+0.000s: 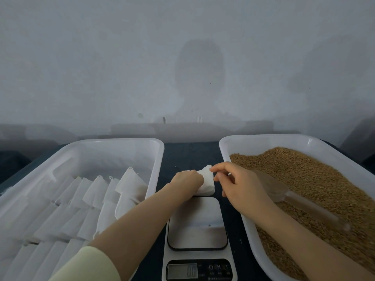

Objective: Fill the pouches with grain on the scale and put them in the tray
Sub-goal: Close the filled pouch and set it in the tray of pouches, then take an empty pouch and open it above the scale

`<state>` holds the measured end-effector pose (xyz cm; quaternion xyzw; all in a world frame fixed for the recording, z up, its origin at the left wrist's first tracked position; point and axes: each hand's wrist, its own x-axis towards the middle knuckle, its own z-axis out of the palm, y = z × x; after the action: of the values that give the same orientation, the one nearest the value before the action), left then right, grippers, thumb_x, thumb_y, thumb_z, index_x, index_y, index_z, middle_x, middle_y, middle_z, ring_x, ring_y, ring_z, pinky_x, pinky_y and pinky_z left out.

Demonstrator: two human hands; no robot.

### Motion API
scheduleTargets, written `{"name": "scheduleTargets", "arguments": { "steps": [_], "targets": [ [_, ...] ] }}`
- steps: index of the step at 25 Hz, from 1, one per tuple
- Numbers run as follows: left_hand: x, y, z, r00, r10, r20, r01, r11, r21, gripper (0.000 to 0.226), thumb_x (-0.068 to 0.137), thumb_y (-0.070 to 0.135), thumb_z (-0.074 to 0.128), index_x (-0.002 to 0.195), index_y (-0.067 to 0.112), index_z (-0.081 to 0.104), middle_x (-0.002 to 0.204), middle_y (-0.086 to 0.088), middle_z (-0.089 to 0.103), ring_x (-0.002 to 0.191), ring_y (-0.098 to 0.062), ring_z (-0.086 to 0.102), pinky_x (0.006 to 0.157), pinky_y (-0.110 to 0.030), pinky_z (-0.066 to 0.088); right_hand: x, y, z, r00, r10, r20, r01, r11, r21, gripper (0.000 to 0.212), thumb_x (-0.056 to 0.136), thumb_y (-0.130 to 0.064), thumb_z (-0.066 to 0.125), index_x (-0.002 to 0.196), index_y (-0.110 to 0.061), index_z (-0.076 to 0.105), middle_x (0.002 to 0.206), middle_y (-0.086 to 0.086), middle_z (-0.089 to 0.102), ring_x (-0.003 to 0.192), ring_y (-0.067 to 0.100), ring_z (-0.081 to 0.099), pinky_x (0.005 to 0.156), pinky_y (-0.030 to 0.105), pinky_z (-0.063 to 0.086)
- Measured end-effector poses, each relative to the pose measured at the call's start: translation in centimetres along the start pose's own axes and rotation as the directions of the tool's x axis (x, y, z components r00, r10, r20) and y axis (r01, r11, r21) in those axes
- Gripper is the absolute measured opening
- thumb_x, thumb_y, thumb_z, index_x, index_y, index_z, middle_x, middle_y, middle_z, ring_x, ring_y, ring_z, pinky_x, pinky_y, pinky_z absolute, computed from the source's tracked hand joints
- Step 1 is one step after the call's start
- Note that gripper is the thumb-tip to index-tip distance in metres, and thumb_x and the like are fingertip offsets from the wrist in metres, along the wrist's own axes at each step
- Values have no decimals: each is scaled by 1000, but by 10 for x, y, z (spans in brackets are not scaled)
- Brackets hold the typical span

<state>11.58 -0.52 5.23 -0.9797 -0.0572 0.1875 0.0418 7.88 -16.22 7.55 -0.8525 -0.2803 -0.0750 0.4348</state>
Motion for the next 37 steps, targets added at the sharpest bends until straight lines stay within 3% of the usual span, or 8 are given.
{"name": "scheduleTargets", "arguments": {
  "steps": [5,11,16,21,29,31,34,37],
  "targets": [
    [0,-3,2,986,54,-158,-53,999,12,17,94,14,55,107,5,62,69,-2,46,70,-18,52,69,-29,45,0,1,1,1000,-4,8,4,1000,-23,22,96,-14,48,102,-28,63,83,-15,63,63,-13,56,55,3,41],
    [-6,-28,-8,879,-250,-405,17,867,-499,23,97,3,37,115,1,51,95,-10,45,82,-16,40,50,-19,27,-1,1,1,1000,-16,2,16,1000,-4,20,96,-14,48,103,-26,64,81,-18,61,64,-10,57,53,5,42],
    [-14,-56,-28,848,-465,-257,-133,282,-950,24,96,4,43,119,-1,41,92,-9,50,89,-37,63,71,-47,58,0,2,1,1000,-8,-5,7,999,-35,21,96,-14,48,104,-26,64,82,-22,58,70,-17,54,55,1,40],
    [-61,-54,-24,973,-201,-110,-150,-195,-969,19,97,2,45,112,3,56,113,-15,62,95,-30,64,59,-41,60,-1,-4,2,999,-21,-33,21,1000,17,19,96,-20,51,111,-27,61,84,-19,61,75,-6,59,58,7,44],
    [-109,-44,17,933,179,-312,-317,1,-948,26,96,11,54,118,21,61,110,1,72,102,-18,68,82,-31,56,-3,-13,-4,979,200,41,-199,896,396,28,90,-22,62,116,-28,58,95,-10,70,83,3,68,70,21,56],
    [-110,-45,17,923,222,-315,-326,10,-945,24,94,17,58,117,20,62,109,2,72,102,-16,68,81,-27,55,-4,-13,-5,980,195,51,-200,905,376,22,88,-19,65,108,-27,64,92,-9,72,84,5,68,80,29,56],
    [-110,-45,16,916,202,-345,-350,-16,-937,36,88,44,57,115,22,66,105,1,72,100,-16,68,79,-27,55,-6,-14,-4,993,110,33,-115,974,194,14,89,-21,63,98,-32,66,90,-17,68,84,-6,62,74,10,49],
    [-109,-44,15,931,37,-362,-363,23,-931,17,92,31,60,95,24,75,94,2,73,89,-14,69,74,-24,55,-7,-13,-2,1000,12,-4,-12,999,31,17,92,-17,58,102,-26,69,91,-24,61,90,-14,54,74,1,38]
  ]
}}
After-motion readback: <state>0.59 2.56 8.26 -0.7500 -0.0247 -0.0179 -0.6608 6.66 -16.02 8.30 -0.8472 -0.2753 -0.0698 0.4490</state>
